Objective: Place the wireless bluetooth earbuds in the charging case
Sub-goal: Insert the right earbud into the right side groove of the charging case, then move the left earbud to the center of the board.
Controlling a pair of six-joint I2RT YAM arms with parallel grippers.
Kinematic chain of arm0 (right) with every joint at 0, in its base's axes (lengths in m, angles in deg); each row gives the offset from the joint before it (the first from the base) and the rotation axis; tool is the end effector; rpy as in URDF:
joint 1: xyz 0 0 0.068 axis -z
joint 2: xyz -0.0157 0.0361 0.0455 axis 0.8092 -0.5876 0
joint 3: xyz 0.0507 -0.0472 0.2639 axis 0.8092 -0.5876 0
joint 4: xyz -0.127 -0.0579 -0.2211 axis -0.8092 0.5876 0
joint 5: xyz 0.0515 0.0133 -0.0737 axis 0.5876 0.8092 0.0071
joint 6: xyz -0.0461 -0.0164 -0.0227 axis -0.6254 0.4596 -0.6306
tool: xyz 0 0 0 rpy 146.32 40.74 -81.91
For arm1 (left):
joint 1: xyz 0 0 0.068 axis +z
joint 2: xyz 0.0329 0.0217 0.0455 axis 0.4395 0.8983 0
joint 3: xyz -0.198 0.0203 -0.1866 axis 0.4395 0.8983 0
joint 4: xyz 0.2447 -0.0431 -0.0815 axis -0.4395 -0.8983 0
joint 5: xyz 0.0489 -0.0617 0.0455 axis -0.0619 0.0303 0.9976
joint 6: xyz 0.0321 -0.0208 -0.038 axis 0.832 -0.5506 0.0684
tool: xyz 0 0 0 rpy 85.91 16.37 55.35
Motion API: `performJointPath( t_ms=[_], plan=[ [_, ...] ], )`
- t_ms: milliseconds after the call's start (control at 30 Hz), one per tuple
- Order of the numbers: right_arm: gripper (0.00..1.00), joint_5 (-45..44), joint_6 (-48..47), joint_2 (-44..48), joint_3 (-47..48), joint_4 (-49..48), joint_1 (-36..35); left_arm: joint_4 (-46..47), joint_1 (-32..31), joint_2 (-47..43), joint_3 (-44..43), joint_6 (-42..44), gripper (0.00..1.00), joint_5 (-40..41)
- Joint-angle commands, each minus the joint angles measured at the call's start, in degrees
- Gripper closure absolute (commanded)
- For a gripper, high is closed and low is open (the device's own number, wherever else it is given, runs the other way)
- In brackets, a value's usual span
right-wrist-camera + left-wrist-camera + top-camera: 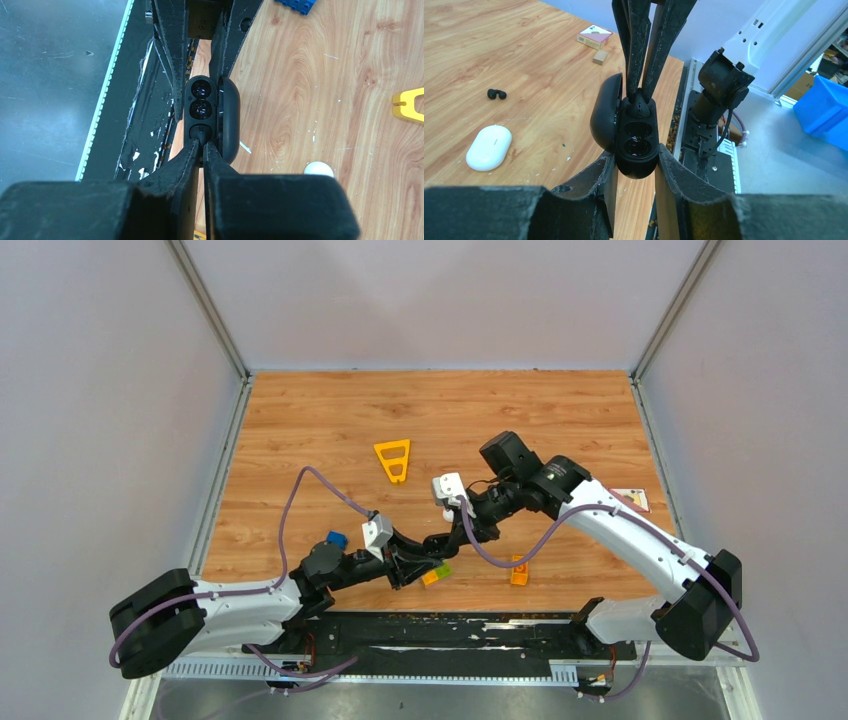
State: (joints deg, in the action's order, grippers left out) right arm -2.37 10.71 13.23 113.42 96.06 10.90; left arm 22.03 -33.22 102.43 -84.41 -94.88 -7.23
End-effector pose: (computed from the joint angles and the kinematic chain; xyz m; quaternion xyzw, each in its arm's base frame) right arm 0.1653 0.1914 0.3194 -0.6946 0.5489 0.3899 0.2535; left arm 0.0879 -0.1655 0.1997 0.3002 0.5855 -0.5500 0.5143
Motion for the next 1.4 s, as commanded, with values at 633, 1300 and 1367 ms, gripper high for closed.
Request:
performJointPath(
  t_ms=[633,1300,1367],
  plan=[
    [0.79,10.66,5.09,3.25,10.02,4.05,14.83,2.45,-0.39,1.18,-2.27,-0.25,1.0,-0.24],
    [0.91,-23.33,23.6,-18.35,1.04,-17.97,26.05,-7.95,-0.39,-7.0,-2.72,0.27,1.0,-0.45],
    [0.9,-24.87,23.43,-20.56,1.25,-18.18,26.07,-8.5,-0.39,-7.44,-2.72,0.27,1.0,-0.48]
  ],
)
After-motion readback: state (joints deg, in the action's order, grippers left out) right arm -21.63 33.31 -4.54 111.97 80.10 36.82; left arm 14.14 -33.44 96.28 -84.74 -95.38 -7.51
